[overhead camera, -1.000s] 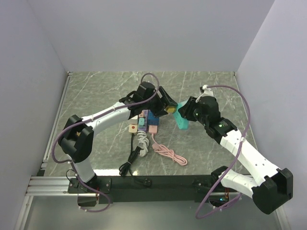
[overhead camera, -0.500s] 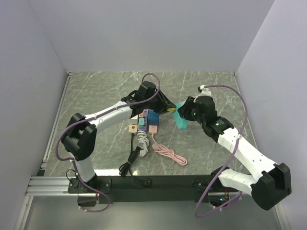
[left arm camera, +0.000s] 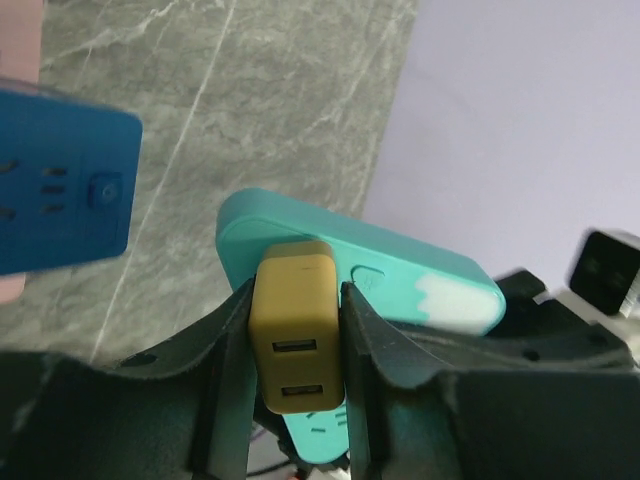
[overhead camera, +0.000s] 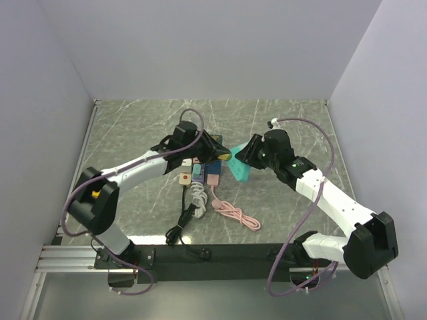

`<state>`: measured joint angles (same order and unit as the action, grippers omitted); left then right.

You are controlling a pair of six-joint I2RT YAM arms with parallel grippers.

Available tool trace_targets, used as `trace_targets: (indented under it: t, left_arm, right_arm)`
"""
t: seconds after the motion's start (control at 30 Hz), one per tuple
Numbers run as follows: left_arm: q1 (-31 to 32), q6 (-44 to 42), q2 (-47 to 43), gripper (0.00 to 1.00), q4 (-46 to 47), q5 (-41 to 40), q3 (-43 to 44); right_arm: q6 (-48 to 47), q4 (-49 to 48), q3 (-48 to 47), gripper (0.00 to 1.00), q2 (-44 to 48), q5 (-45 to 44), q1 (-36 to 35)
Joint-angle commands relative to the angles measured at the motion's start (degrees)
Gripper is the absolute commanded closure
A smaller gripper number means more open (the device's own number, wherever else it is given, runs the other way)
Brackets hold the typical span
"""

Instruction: Pull the plug off the socket

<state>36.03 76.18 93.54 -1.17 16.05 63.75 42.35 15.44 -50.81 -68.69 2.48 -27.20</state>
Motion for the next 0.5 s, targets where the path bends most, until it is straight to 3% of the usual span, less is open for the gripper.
trace_targets:
  t: [0.0,0.27,0.47]
  left_arm:
    - [-7.88,-5.95,-10.73,1.00,-2.87,1.61,-4.24]
    - [-19.59,-15.00,-15.84,1.00,-12.27,5.83,-1.70]
    - [-33.81,-24.41,-16.89,1.00,-20.63,4.51,1.30]
  right_arm:
    - [-0.77,10.22,-0.87,1.00,0.13,-22.60,10.49]
    - [-7.54,15.14,-4.91,1.00,-3.47,-31.39,13.58]
    - [-5.44,17.43,-5.88,1.00,-5.23,-35.00,15.51]
